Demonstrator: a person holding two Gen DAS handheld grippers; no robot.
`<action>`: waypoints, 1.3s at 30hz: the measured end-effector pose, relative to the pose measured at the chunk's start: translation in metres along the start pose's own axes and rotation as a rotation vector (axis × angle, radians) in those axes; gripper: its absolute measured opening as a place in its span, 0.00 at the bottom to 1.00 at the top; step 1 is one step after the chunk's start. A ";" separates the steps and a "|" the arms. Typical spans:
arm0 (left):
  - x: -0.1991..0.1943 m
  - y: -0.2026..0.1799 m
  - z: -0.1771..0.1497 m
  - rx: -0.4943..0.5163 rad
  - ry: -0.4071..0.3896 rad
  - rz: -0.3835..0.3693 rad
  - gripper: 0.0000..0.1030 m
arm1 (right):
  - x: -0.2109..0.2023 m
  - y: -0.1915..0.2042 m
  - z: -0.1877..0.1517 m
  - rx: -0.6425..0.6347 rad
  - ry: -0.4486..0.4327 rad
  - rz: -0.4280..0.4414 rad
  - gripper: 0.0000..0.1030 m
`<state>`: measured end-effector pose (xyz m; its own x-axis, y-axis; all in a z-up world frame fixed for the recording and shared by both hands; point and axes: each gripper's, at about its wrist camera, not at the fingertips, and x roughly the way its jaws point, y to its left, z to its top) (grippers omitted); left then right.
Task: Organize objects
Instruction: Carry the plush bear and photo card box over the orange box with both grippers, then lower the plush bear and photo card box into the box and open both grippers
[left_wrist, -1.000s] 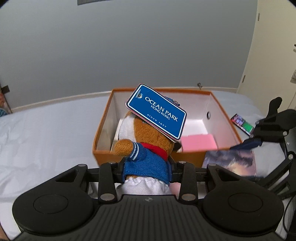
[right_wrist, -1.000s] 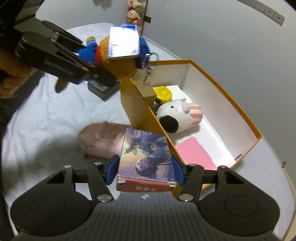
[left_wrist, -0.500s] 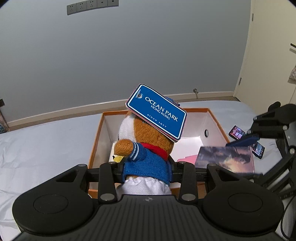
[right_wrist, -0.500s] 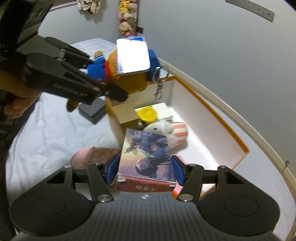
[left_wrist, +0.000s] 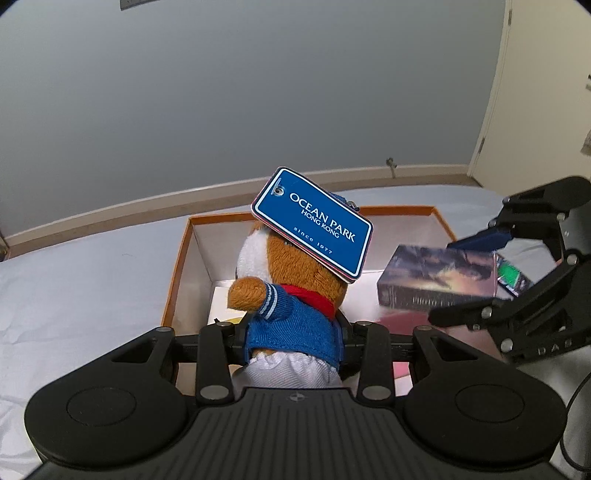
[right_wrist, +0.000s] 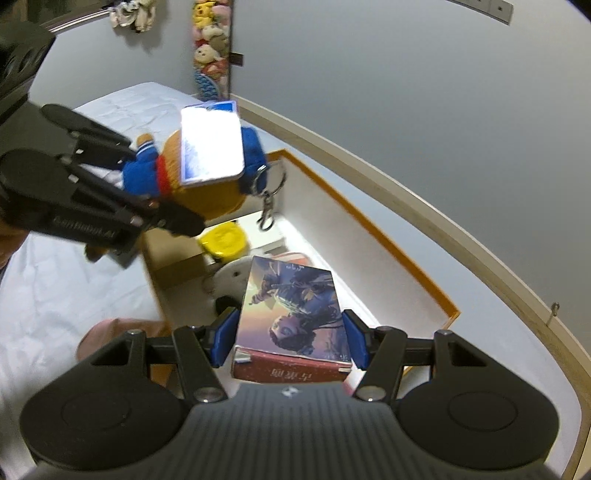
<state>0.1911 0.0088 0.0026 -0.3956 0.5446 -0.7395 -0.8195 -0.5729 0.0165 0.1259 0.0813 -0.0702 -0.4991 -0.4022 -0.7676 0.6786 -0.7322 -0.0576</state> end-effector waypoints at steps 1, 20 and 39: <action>0.000 0.005 -0.001 -0.003 0.007 0.003 0.41 | 0.005 -0.003 0.001 0.004 0.006 -0.008 0.60; 0.077 0.012 0.023 -0.032 0.198 0.095 0.41 | 0.096 -0.012 0.002 -0.004 0.188 -0.054 0.60; 0.116 0.012 0.026 0.088 0.306 0.277 0.45 | 0.119 -0.031 -0.003 0.022 0.236 -0.098 0.60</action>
<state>0.1247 0.0804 -0.0653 -0.4754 0.1631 -0.8645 -0.7371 -0.6103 0.2902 0.0470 0.0580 -0.1620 -0.4202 -0.1911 -0.8871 0.6202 -0.7741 -0.1270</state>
